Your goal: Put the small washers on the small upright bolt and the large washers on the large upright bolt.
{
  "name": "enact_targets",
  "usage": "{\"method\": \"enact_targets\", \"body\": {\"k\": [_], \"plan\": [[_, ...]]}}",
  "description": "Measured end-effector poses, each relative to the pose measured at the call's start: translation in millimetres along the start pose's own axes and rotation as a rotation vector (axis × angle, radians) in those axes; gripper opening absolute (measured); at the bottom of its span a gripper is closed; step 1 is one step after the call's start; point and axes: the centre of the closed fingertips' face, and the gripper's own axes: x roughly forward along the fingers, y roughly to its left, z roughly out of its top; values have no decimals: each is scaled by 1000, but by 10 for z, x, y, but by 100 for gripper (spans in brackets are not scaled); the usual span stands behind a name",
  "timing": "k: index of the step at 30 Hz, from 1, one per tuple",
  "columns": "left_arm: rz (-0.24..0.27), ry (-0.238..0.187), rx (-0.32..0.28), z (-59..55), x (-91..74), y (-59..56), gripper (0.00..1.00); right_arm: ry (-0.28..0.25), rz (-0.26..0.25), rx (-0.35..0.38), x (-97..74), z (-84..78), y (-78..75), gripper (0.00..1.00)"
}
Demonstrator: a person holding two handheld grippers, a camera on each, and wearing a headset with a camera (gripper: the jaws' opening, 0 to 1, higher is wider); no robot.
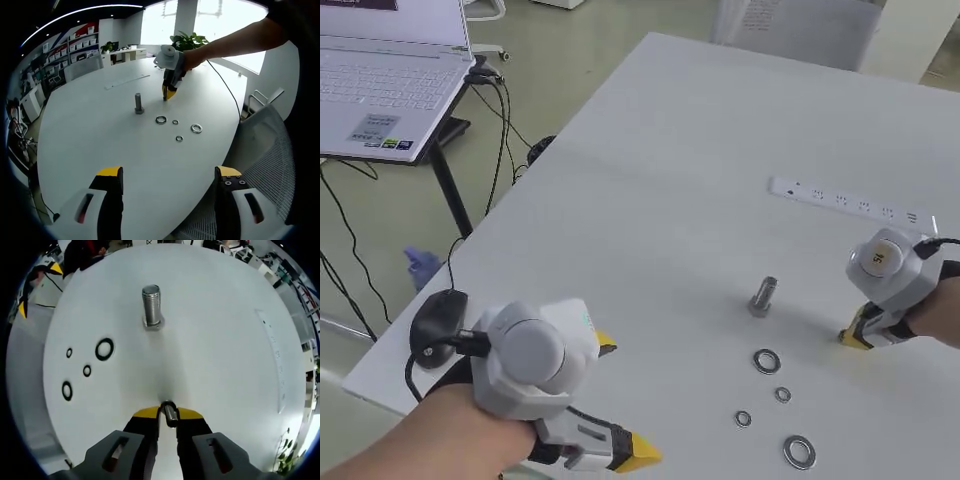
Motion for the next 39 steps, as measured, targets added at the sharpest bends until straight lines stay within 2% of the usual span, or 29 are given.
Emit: {"method": "enact_targets", "body": {"k": [12, 16, 27, 33, 39], "plan": [[-8, 12, 1, -37, 5, -16, 73, 1, 14, 18, -2, 11, 0, 14], [-8, 8, -1, -29, -4, -16, 73, -1, 14, 4, 2, 15, -4, 14], [-10, 5, -2, -33, -29, -45, 73, -25, 10, 14, -35, 39, -26, 29], [-1, 2, 2, -16, -75, -29, 73, -27, 11, 16, -76, 32, 7, 31], [22, -17, 5, 57, -137, 10, 75, -42, -3, 19, -169, 74, -4, 34]]}}
